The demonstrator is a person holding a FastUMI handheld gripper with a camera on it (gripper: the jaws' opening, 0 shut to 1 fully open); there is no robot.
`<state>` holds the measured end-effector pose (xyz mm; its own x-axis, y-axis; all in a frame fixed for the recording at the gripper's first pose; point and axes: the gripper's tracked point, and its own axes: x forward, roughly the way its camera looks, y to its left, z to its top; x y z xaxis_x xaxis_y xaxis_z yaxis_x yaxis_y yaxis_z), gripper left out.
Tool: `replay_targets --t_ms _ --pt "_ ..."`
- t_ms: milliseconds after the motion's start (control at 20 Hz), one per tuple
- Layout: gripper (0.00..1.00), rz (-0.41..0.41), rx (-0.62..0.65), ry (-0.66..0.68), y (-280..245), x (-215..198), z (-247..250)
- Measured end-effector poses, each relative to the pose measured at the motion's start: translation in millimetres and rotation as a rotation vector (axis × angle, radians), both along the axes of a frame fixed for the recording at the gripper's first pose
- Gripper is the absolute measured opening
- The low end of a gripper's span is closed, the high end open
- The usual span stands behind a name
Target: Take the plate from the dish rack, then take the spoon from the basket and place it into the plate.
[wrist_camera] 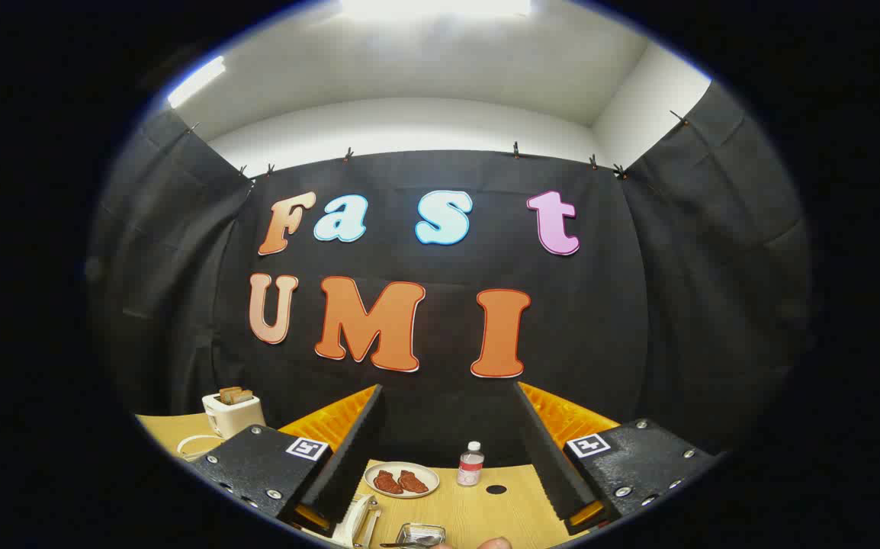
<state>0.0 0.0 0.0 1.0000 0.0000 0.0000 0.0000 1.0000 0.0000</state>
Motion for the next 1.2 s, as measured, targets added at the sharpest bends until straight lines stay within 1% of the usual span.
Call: replay_targets --t_ms 500,900,1000,1200 --pt "0.98 0.015 -0.005 -0.011 14.3 0.4 15.4" --pt "0.98 0.055 -0.006 0.015 34.5 1.7 12.8" --pt "0.97 0.064 -0.002 0.031 39.9 2.7 8.9" --pt "0.98 0.093 0.044 0.098 52.7 4.7 -5.6"
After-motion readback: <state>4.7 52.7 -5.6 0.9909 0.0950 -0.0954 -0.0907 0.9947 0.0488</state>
